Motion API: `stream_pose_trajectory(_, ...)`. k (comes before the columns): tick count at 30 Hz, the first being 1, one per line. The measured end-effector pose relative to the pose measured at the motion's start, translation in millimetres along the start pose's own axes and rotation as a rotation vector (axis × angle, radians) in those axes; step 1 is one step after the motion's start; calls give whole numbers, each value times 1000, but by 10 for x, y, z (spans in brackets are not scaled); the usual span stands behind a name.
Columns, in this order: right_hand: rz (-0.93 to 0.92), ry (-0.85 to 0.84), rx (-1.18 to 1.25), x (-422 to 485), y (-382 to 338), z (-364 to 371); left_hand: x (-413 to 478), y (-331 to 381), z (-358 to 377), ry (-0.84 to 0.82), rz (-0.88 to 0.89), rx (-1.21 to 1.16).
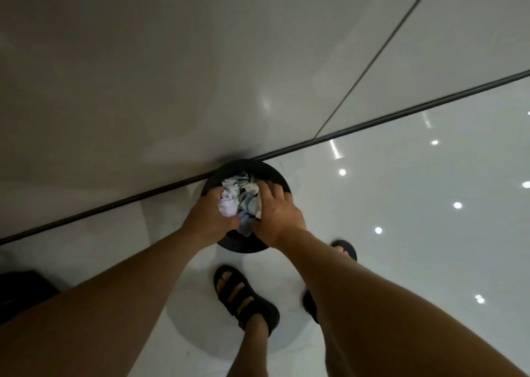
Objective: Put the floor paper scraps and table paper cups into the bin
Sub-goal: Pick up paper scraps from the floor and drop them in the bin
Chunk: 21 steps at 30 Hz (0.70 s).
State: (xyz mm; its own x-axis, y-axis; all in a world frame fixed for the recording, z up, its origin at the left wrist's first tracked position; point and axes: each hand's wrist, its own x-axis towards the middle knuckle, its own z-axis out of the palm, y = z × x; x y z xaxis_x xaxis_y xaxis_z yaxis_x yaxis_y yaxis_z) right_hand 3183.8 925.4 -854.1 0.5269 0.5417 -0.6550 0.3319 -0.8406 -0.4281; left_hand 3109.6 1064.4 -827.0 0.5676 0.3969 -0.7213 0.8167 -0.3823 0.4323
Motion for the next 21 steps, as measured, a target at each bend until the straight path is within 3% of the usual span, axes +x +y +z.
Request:
stream_pose_trajectory(6, -44, -24, 56, -155, 211, 89, -100, -108, 97, -96, -46, 131)
stream_pose_trajectory(12, -56, -6, 13, -699, 249, -527, -622, 481, -362, -69, -76, 272)
stream_pose_trajectory(16, -53, 84, 0, -1190, 162, -1287, -1084, 1243, -727, -13, 76, 254)
stream_pose_trajectory(21, 14, 175, -154, -1815, 134, -2175, -1690, 2119, -878, 46, 243, 419)
